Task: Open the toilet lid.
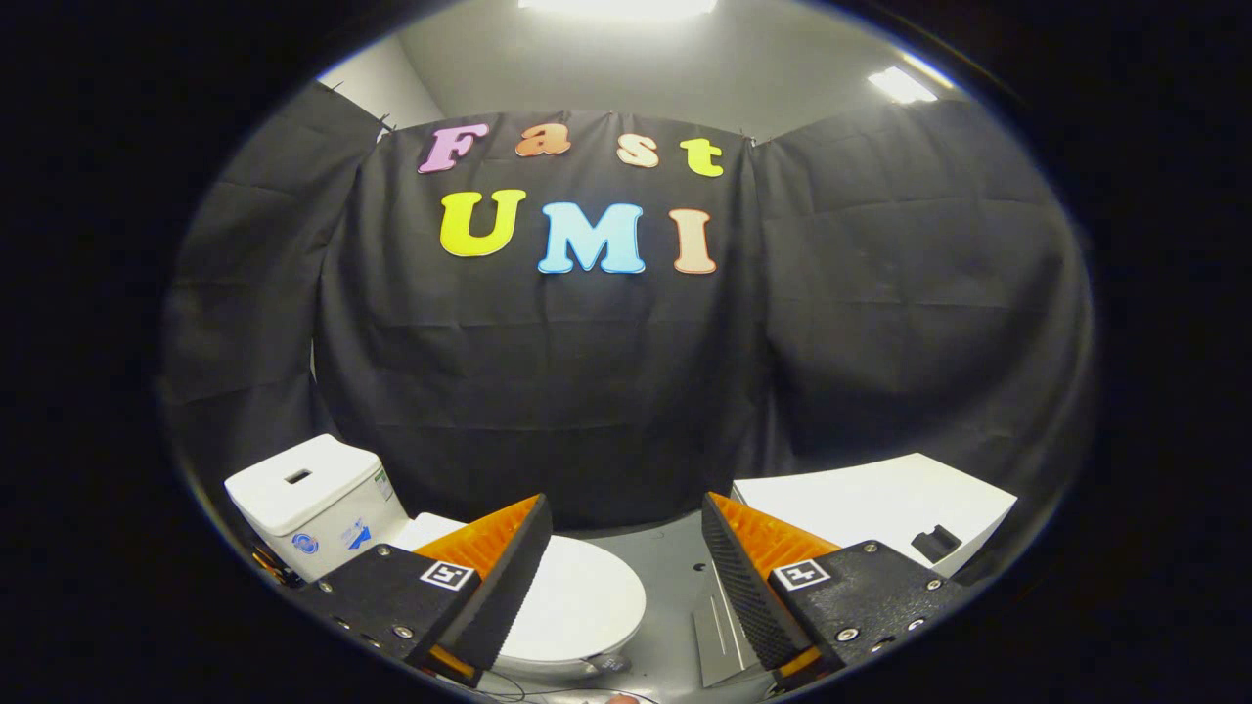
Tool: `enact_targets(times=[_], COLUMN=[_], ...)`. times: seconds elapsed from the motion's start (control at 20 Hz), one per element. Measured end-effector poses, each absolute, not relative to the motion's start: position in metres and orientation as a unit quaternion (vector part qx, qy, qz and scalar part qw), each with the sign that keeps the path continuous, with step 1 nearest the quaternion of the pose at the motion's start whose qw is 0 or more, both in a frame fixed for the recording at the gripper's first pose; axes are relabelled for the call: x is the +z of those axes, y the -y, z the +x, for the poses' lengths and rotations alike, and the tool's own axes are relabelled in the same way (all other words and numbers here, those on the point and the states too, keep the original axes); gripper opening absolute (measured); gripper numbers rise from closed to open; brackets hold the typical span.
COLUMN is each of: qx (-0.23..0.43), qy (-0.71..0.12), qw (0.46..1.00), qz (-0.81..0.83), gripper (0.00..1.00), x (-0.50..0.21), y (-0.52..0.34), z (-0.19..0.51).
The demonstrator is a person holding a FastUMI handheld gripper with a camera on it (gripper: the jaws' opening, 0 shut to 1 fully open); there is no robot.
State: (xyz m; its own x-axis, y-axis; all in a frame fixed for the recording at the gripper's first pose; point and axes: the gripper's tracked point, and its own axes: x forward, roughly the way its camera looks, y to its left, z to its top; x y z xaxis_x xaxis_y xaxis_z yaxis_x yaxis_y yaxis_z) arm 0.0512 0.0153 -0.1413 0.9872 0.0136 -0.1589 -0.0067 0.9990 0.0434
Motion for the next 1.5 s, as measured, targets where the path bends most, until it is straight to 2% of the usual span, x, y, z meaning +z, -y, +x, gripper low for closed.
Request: enact_targets(times=[0.55, 1.0, 1.5], qx=[-0.027, -0.033, -0.071], qy=[-0.202, -0.329, -0.373], qw=[0.961, 0.928, 0.878], qz=[0.189, 0.172, 0.293], gripper=[0.96, 0.96, 0.95], x=[-0.291, -0.376, -0.436], y=[-0.022, -0.042, -0.026], z=[0.042, 0.021, -0.004])
